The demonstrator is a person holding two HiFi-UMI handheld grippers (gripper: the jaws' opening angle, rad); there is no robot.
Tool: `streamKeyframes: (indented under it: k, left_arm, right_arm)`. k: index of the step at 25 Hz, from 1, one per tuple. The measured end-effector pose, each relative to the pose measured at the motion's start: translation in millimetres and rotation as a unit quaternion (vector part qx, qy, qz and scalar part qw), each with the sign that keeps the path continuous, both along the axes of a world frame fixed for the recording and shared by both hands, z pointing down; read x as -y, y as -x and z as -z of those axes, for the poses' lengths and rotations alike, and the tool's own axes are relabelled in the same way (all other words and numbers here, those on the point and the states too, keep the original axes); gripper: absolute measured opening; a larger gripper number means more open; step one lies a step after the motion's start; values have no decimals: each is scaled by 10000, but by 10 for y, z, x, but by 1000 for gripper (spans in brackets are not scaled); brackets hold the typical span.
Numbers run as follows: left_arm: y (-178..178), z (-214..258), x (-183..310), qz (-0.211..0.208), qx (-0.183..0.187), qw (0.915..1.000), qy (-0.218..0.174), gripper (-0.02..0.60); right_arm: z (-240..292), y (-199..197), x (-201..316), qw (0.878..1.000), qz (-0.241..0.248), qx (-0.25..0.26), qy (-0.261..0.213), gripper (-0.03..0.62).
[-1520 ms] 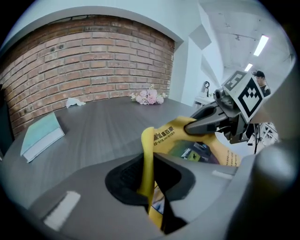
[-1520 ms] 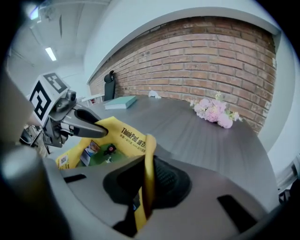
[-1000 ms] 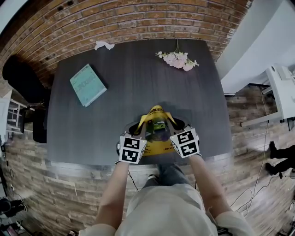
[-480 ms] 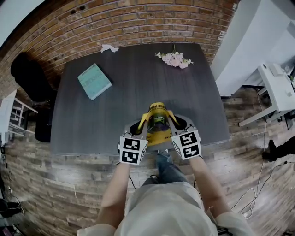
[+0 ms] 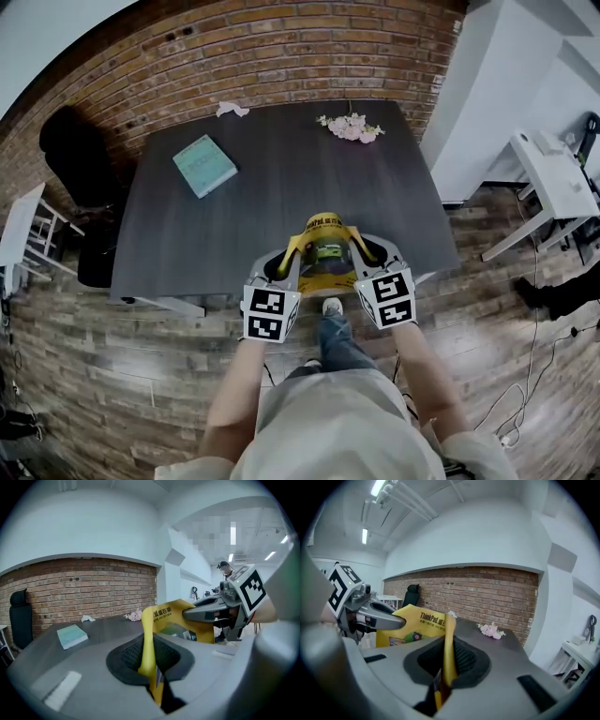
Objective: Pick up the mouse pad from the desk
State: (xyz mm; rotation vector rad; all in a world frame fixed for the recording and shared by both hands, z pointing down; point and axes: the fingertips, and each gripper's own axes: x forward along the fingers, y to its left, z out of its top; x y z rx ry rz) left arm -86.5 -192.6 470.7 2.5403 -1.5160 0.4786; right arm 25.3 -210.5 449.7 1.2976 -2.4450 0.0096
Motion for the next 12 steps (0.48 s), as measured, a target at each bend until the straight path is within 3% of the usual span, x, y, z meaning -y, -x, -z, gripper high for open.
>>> streamKeyframes:
  k: [12]
  left_arm:
    - [91, -43, -829, 108, -149, 9998, 57, 28]
  right_arm:
    - [-60, 35, -929, 9998, 143, 120, 0, 23]
